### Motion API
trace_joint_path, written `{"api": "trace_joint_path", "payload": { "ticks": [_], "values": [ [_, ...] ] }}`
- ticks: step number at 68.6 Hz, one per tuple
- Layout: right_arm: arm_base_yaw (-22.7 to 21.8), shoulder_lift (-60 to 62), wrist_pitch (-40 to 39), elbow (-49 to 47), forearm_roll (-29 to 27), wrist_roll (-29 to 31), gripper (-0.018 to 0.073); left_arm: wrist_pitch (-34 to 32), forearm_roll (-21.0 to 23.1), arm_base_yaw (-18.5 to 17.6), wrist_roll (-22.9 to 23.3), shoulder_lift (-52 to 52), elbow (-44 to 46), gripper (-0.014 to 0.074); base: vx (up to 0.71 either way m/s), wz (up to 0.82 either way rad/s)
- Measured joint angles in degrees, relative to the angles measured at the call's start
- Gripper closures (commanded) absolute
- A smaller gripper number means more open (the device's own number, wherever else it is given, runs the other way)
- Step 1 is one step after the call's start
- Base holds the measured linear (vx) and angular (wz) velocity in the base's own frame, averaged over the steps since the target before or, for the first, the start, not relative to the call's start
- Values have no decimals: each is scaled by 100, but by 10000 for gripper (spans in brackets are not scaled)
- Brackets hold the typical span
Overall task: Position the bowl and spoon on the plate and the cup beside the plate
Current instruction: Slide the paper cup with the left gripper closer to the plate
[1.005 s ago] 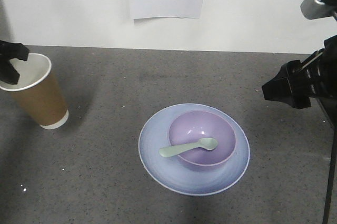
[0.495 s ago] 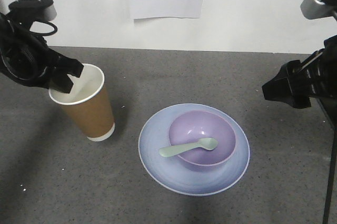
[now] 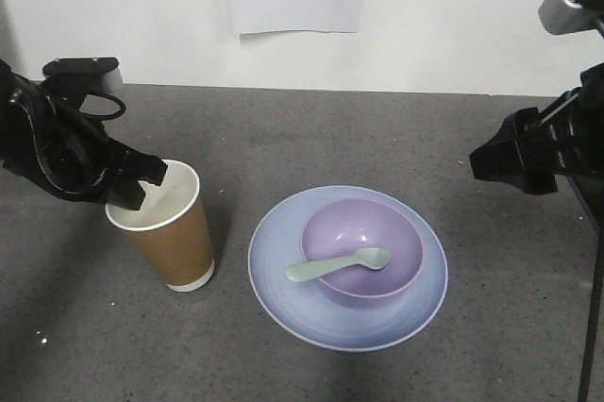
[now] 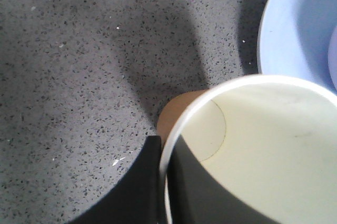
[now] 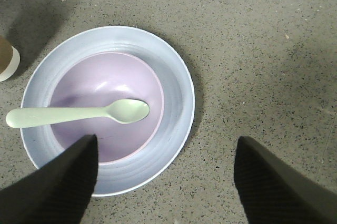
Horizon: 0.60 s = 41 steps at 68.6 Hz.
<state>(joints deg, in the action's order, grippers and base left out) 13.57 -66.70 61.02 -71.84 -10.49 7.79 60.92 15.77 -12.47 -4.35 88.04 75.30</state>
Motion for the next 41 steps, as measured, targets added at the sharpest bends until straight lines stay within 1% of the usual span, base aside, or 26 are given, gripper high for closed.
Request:
{"api": "trace_joint_path", "payload": {
  "ticks": [14,15,27,41],
  "values": [
    [0,0,0,0,0,0,32,-1,4,0,0,0,0,580,0,0],
    [0,0,0,0,0,0,32,-1,11,0,0,0,0,544,0,0],
    [0,0,0,0,0,0,32,17,16,0,0,0,0,449,0,0],
    [0,0,0,0,0,0,32,29,16,0,0,0,0,273,0,0]
  ]
}}
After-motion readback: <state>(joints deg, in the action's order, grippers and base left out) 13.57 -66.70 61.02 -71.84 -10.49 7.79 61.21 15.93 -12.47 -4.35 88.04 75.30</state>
